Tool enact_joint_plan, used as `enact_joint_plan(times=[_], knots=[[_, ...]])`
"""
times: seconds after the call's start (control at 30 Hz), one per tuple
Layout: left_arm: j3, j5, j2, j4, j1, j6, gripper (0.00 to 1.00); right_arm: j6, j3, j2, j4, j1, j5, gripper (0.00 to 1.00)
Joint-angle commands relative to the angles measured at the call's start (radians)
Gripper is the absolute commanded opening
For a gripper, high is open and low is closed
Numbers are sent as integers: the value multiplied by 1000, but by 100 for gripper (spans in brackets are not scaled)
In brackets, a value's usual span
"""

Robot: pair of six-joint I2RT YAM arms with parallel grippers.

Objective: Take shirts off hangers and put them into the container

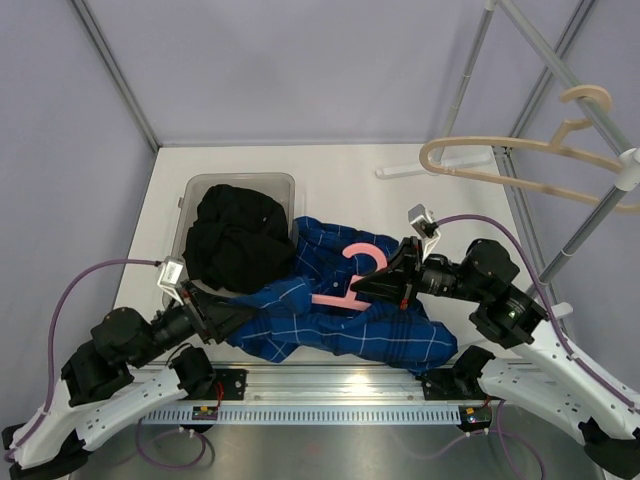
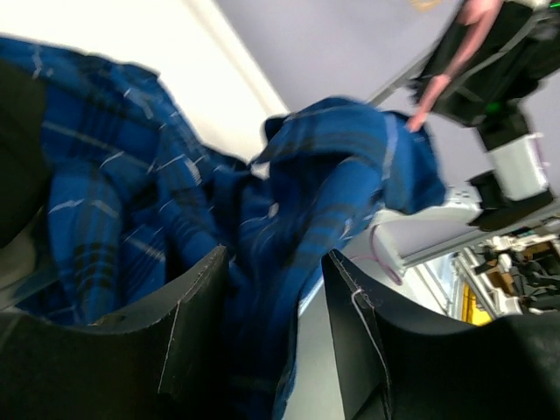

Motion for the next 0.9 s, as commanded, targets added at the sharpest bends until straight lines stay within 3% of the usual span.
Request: enact_joint_plan(times=[0.0,0.27,0.3,0.33,0.4,0.43,0.57,0.7,0.87], knots=[[8,-48,58,-55,-4,-22,50,14,73,-34,-55,3,80,0],[-15,-66,25,-95,-4,-46,47,-49,148,-79,-250,3,276,0],[-15,-72,20,-96,-4,-46,43,-51,151,-85,-255,5,284,0],[-13,-81,17,-99,-4,-46,30,-52,154,-98,-259,3,290,0],[-9,-107,18,-107,-4,-48,15,-61,173,-106,-294,2,318,0],[-2,-127,21,-116,-4,-52,0,-66,193,-109,-313,3,330,0],[19,-242,11,-144,-6,-71,0,-60,211,-134,-348,3,301,0],[16,-475,-63,-157,-4,-121,0,-51,222,-181,-396,3,279,0],[67,-652,-43,-254,-4,-135,0,-55,239,-250,-481,3,354,0]])
